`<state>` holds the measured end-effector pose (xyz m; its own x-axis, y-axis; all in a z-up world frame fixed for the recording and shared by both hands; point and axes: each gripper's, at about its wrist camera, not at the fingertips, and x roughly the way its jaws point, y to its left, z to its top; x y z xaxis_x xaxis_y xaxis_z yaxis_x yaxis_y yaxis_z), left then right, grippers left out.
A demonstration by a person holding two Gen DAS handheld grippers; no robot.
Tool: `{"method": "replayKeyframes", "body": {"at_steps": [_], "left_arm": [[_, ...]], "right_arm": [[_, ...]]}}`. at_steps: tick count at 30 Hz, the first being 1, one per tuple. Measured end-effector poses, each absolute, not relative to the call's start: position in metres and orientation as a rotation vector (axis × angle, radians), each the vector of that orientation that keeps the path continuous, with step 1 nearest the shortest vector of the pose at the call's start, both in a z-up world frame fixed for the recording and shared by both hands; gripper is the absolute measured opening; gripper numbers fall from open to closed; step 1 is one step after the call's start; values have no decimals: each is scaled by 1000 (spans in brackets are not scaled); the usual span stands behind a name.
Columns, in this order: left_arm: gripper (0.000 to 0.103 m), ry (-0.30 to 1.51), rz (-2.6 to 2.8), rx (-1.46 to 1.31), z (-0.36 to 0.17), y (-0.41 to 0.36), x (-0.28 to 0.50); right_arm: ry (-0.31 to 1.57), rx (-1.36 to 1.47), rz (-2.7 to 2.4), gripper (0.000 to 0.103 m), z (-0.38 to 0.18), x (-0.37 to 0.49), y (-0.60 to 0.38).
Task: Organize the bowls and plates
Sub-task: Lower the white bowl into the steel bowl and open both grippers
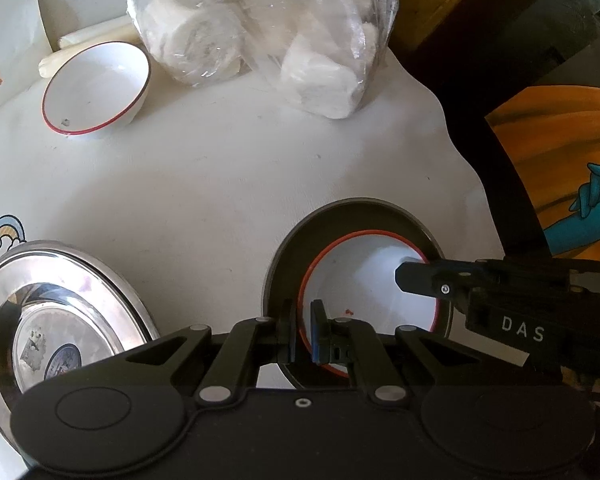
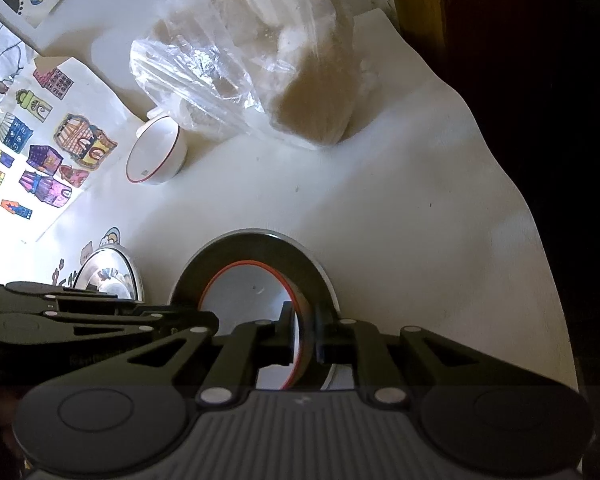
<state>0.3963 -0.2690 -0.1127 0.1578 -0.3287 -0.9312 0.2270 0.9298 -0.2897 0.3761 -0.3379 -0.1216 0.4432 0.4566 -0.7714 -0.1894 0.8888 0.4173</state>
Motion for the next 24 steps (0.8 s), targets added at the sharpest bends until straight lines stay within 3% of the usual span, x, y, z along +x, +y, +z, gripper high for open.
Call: {"method": "replayKeyframes", "body": {"at_steps": [11, 19, 24], "left_arm": [[8, 1310, -410, -108, -97, -262, 396], [10, 1253, -394, -130, -79, -251, 394], [14, 1236, -359, -158, -75, -237, 391]], "right_arm": [[1009, 279, 404, 19, -116, 370, -337], [986, 259, 392, 19, -109, 365, -336], [974, 257, 391, 27, -105, 361, -337]]}}
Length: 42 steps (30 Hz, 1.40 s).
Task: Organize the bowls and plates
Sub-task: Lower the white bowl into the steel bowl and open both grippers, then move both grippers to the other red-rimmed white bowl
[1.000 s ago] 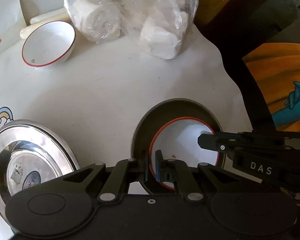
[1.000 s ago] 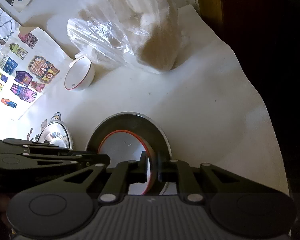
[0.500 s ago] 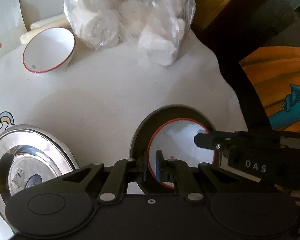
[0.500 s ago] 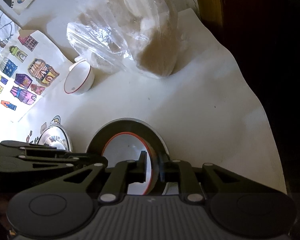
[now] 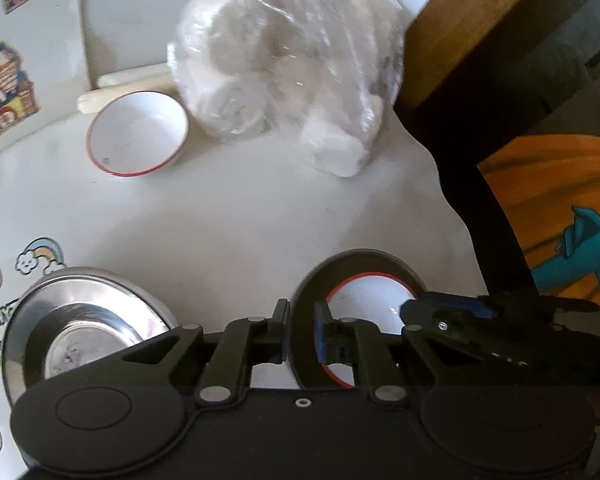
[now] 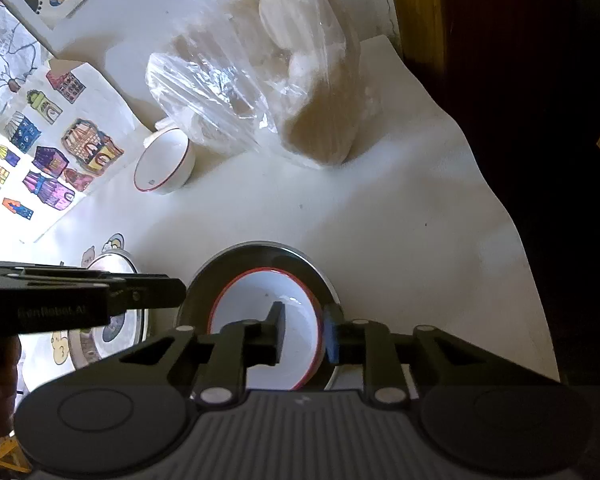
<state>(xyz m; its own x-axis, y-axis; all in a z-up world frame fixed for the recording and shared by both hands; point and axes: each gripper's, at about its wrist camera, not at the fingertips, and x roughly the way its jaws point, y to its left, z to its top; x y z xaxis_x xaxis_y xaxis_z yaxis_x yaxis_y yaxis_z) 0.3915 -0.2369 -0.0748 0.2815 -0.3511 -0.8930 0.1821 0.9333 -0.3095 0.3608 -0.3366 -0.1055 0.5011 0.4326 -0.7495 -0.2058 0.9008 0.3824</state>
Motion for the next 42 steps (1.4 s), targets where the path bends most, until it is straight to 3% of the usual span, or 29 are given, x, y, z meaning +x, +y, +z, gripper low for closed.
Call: {"method": "replayKeyframes", "body": {"at_steps": [8, 11, 13, 15, 18, 20, 22, 25, 42], "left_arm": [[23, 1205, -274, -213, -71, -204, 393], [43, 1189, -220, -233, -69, -191, 398], [65, 1178, -181, -228, -68, -182, 399], [78, 1160, -138, -219, -66, -175, 402], [92, 1148, -81, -218, -64, -162, 408], [101, 1149, -48, -225, -65, -153, 413], [102, 1155, -12, -230, -67, -144, 418], [102, 1173, 27, -244, -72, -131, 426], [102, 1209, -21, -95, -99, -97, 519]], "right_arm": [[946, 247, 383, 36, -93, 358, -337], [929, 247, 393, 45, -87, 360, -334], [920, 245, 402, 51, -83, 362, -331], [911, 244, 412, 59, -81, 364, -326], [902, 246, 428, 74, -79, 369, -319], [899, 252, 435, 90, -78, 373, -313], [904, 256, 433, 99, -79, 378, -307], [923, 250, 430, 103, -81, 386, -296], [929, 357, 370, 103, -96, 445, -238]]}}
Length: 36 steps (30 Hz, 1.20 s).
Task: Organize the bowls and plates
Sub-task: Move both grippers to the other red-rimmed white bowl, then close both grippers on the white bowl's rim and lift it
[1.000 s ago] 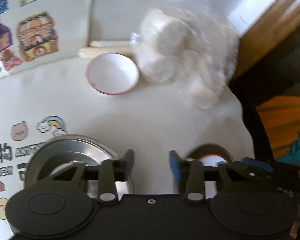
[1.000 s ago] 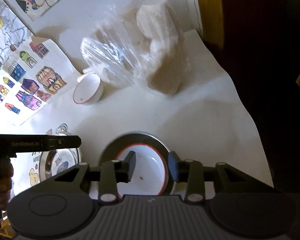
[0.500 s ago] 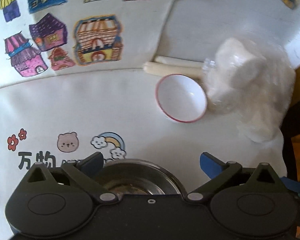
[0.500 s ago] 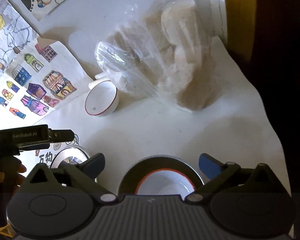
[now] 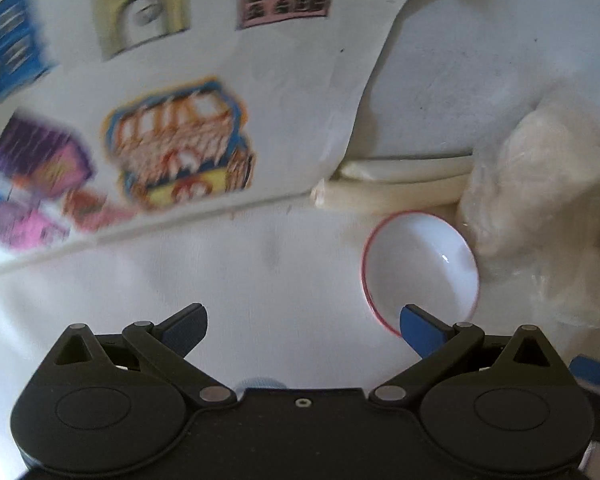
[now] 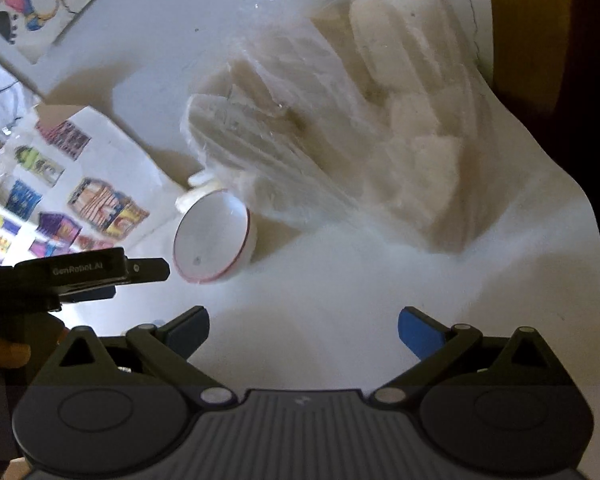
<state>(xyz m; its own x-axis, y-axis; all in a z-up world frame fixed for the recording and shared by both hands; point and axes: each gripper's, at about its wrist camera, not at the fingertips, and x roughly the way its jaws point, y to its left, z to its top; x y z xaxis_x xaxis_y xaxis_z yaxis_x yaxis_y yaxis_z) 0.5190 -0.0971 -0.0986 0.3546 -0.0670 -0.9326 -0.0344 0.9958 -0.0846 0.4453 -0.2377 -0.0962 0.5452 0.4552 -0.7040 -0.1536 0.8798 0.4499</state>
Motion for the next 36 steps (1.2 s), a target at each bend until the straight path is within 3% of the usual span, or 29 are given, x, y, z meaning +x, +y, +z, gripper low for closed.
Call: {"method": "replayKeyframes", "body": {"at_steps": [10, 24, 30, 32, 36], "left_arm": [[102, 1232, -131, 69, -113, -101, 555], [102, 1214, -151, 192, -123, -130, 554], [87, 1208, -158, 157, -120, -136, 548], [83, 1205, -160, 147, -118, -136, 544], [62, 1202, -188, 101, -116, -140, 538]], "right_arm": [[887, 394, 329, 102, -106, 469, -204], [918, 399, 342, 70, -118, 484, -184], [918, 405, 370, 54, -118, 490, -173], [918, 410, 383, 44, -118, 492, -171], [921, 417, 403, 32, -119, 496, -169]]}}
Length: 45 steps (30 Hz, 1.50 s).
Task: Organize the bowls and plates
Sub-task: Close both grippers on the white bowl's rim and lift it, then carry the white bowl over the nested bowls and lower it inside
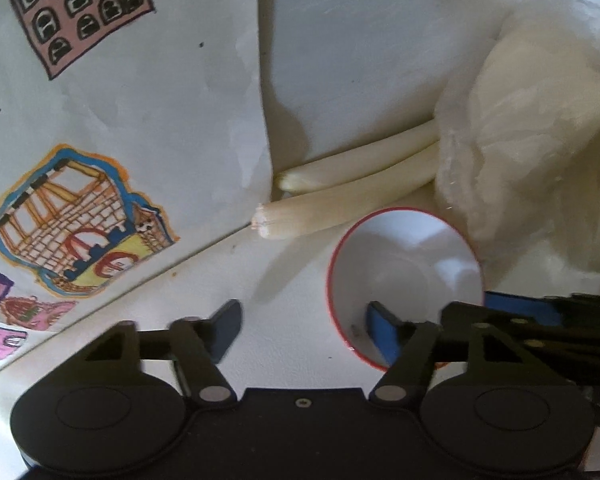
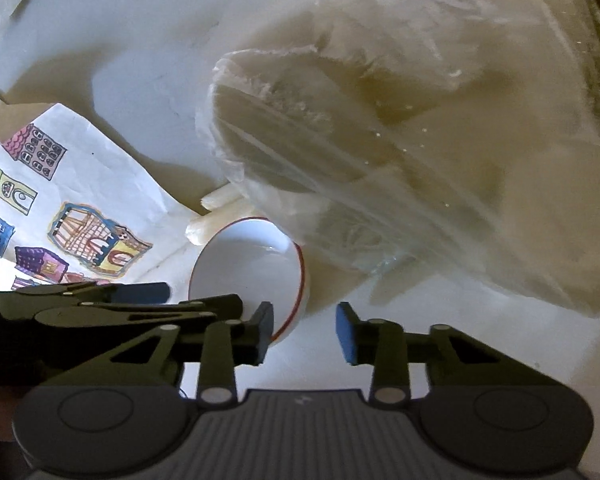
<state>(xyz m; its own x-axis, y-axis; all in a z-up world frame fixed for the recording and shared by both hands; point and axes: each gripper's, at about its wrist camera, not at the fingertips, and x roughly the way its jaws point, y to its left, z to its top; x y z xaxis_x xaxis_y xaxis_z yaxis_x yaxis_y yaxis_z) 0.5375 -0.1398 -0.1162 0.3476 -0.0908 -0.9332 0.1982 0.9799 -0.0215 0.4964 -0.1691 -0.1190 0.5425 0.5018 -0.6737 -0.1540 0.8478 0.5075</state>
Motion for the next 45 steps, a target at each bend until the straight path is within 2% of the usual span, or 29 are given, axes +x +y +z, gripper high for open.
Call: {"method": "replayKeyframes", "body": {"at_steps": [4, 5, 7, 8, 21, 31, 45], "left_arm": [[38, 1197, -215, 73, -121, -148, 536], [34, 1194, -219, 66, -120, -149, 534], [18, 1192, -228, 40, -121, -149, 533], [14, 1192, -236, 27, -121, -147, 533], [13, 1144, -250, -24, -99, -153, 488], [13, 1068, -301, -56, -60, -160, 451], [13, 1045, -430, -83, -34, -220, 423]], "right_arm": [[921, 431, 436, 18, -118, 497, -172], [922, 427, 437, 18, -118, 498, -172], [925, 436, 443, 18, -118, 498, -174], [927, 446, 447, 17, -118, 498, -176], [896, 428, 475, 15, -107, 476, -195], [819, 426, 488, 15, -83, 435, -231], [766, 435, 443, 15, -70, 385, -306]]}}
